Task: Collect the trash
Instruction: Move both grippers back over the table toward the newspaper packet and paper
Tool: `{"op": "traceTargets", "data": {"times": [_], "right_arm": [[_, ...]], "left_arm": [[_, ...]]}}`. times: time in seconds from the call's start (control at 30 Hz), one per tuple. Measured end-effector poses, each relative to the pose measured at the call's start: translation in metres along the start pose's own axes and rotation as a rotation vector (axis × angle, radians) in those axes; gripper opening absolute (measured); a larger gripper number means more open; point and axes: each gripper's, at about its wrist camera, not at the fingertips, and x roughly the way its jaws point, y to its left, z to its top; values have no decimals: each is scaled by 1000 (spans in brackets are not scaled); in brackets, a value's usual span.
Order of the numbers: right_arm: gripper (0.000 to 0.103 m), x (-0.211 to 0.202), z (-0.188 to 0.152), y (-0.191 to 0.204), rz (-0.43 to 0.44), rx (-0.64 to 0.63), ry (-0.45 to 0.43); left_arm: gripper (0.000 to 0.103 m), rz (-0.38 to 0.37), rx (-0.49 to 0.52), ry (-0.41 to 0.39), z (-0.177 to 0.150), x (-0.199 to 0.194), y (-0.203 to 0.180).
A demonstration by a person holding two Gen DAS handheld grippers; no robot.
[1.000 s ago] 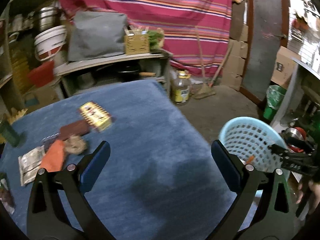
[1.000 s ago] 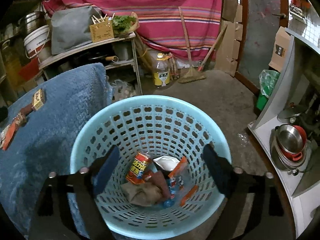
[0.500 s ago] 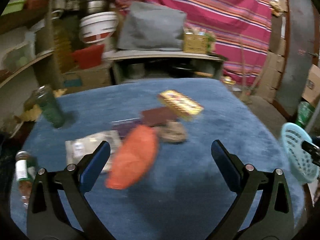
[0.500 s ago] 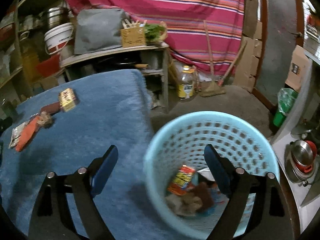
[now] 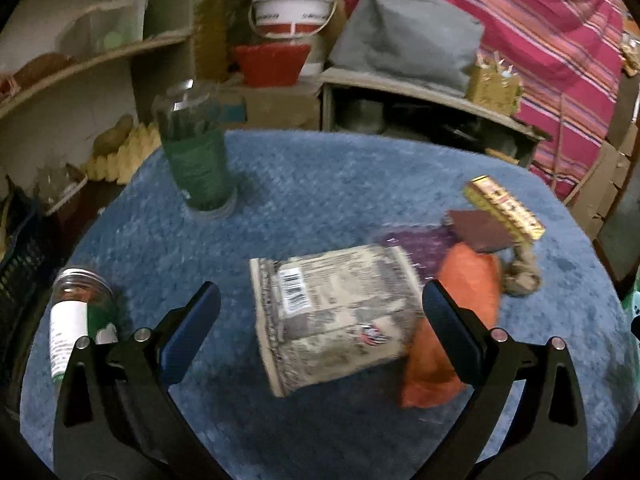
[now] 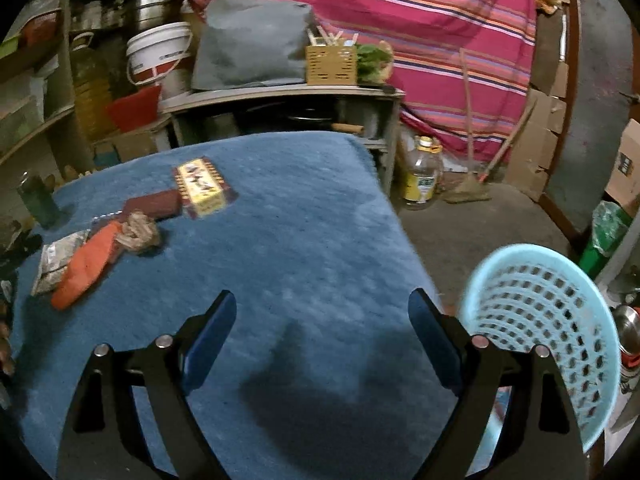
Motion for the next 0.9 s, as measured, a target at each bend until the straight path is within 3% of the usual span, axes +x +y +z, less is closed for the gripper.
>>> {"op": "traceTargets", "data": {"times": [0.17, 0.37, 0.5, 0.63, 0.77, 0.9], "right_arm": [[86, 20, 6, 33, 12, -38, 24], [86, 36, 16, 72, 31, -90, 34], [86, 44, 22, 92, 53, -117, 42], [86, 53, 25, 113, 74, -145, 56], [86, 56, 25, 134, 87, -189, 59], [86, 61, 27, 150, 98, -222, 67]], "left_arm": [[97, 5, -12, 90, -5, 32, 10], [97, -70, -21, 165, -7, 53, 11], [96, -91, 28, 188, -9, 59, 2], [84, -100, 76, 183, -9, 57, -10], [66, -113, 41, 178, -7, 54, -2], [31, -112, -6, 164, -3, 50, 11]]}}
